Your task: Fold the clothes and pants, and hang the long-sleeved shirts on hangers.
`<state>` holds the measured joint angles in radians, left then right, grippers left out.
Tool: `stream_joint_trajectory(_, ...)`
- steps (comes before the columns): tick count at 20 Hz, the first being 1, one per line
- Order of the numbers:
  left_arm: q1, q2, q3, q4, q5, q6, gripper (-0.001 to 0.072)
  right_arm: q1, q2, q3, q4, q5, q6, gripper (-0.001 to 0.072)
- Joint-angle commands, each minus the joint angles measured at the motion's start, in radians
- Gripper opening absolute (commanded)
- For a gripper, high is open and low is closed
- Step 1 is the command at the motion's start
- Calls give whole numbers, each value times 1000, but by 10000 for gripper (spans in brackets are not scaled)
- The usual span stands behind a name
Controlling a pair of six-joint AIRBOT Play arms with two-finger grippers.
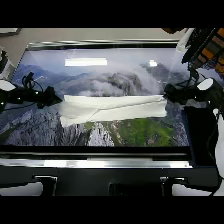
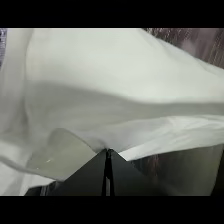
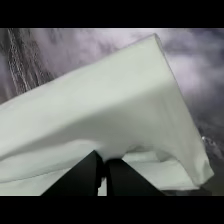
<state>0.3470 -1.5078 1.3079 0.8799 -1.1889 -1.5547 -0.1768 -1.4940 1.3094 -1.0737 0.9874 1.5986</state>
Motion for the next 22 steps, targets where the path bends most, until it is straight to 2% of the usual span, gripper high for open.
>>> stream_joint_trajectory(1, -14, -155, 139, -10, 9, -17, 16, 2, -98, 55, 15, -29, 10, 27)
stream_joint_trajectory(7, -69, -343, 254, -10, 24, -17, 19, 2, -207, 54, 83, -57, -8, 29)
stream_joint_trajectory(8, -75, -355, 259, -10, 33, -19, 58, 2, -214, 54, 94, -57, -8, 36)
stream_joint_trajectory(9, -76, -358, 262, -9, 47, -35, 259, 1, -212, 56, 93, -48, -5, 108)
stream_joint_trajectory(10, -72, -352, 266, -8, 53, -43, 384, -14, -210, 79, 93, 1, 3, 258)
stream_joint_trajectory(12, -49, -332, 299, 2, 27, -43, 409, -79, -211, 159, 92, 140, 25, 449)
stream_joint_trajectory(13, -36, -320, 320, 16, 6, -43, 410, -127, -212, 192, 92, 196, 23, 500)
stream_joint_trajectory(15, -18, -281, 342, 54, -15, -43, 410, -211, -218, 201, 98, 248, 17, 541)
stream_joint_trajectory(18, -18, -223, 342, 143, -17, -43, 411, -257, -280, 201, 157, 317, -106, 560)
stream_joint_trajectory(19, -18, -214, 342, 145, -19, -43, 411, -251, -304, 201, 160, 328, -143, 587)
stream_joint_trajectory(22, -18, -200, 342, 145, -18, -43, 411, -224, -369, 201, 204, 323, -225, 587)
